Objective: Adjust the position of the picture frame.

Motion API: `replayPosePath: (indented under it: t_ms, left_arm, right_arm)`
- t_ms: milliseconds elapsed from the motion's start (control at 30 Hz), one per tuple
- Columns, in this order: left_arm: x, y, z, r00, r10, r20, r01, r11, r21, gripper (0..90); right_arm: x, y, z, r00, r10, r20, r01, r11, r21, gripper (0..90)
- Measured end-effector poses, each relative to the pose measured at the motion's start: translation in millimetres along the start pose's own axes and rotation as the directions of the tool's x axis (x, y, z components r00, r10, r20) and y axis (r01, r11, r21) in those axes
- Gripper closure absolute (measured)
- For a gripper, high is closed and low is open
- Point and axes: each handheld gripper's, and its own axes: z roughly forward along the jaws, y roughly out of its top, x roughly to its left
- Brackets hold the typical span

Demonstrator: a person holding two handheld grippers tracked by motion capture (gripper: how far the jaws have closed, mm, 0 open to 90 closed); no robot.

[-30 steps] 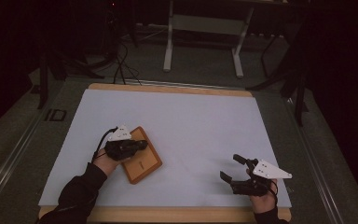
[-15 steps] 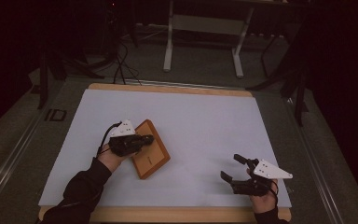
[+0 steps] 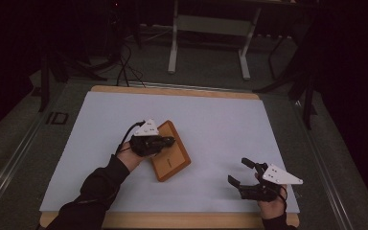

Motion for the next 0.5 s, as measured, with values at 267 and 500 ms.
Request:
replayPosePath:
  t_ms: [267, 500]
  left_arm:
    - [-5.4, 12.4, 32.7, 0.9993, 0.019, 0.033, -0.020, 0.9993, 0.032, 85.0]
    - [-6.1, 18.0, 61.2, 0.9985, 0.024, 0.049, -0.028, 0.9967, 0.076, 84.9]
  right_arm:
    - [-2.0, 0.7, -4.2, 0.9999, 0.010, 0.007, -0.009, 1.000, -0.015, 14.4]
    - [-3.4, 0.3, -6.7, 0.9999, 0.012, 0.012, -0.012, 1.000, -0.020, 14.4]
